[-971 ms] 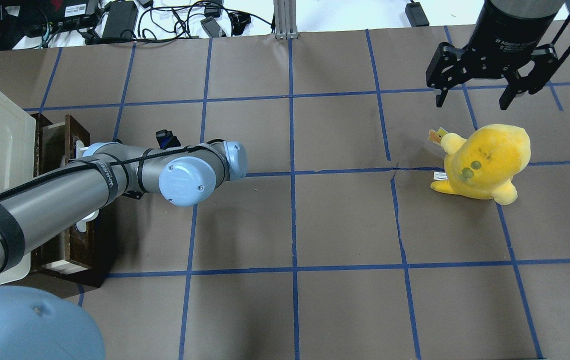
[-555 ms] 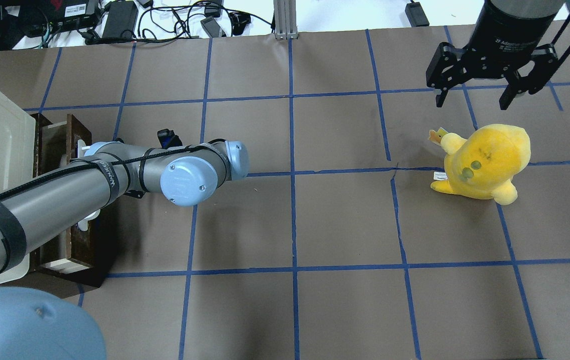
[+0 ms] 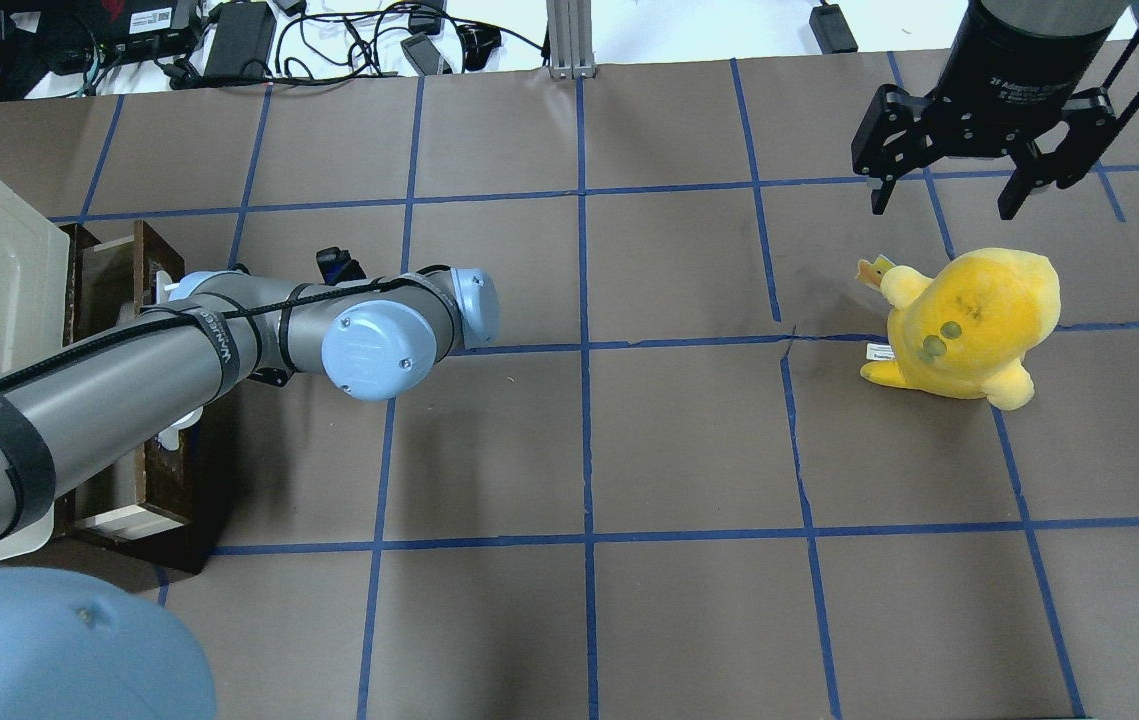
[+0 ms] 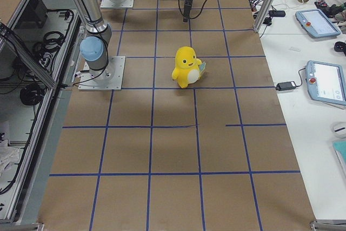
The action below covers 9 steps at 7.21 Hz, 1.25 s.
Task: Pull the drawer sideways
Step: 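Keep pulling the drawer farther out with the left gripper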
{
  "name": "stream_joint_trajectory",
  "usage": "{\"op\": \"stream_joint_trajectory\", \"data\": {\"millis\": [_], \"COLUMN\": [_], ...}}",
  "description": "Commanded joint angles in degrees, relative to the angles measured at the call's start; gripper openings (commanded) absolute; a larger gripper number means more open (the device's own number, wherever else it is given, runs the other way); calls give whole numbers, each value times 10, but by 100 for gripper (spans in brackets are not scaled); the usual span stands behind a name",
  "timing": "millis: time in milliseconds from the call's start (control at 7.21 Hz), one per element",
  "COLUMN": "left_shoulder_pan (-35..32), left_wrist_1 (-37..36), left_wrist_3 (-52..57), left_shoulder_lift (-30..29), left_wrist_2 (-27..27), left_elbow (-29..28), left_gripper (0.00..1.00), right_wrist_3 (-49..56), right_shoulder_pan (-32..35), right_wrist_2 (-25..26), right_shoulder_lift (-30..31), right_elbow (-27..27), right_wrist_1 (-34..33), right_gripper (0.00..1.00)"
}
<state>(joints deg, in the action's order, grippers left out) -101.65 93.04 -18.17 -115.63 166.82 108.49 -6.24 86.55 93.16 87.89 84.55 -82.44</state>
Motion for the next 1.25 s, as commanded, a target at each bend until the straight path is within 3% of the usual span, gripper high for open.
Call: {"op": "stream_joint_trajectory", "data": {"millis": [0, 1109], "left_shoulder_pan": [-2, -14], "left_wrist_1": [1, 3], "left_wrist_3": [1, 3], "left_shoulder_lift": [0, 0], "left_wrist_2": [-9, -13], "left_elbow": [1, -10], "left_gripper": [28, 28], "right_wrist_3": [0, 0], "right_shoulder_pan": [0, 0], "right_wrist_2": [0, 0], "right_shoulder_lift": [0, 0], "right_elbow": [0, 0], "right_wrist_1": [0, 0], "right_gripper": [100, 100]}}
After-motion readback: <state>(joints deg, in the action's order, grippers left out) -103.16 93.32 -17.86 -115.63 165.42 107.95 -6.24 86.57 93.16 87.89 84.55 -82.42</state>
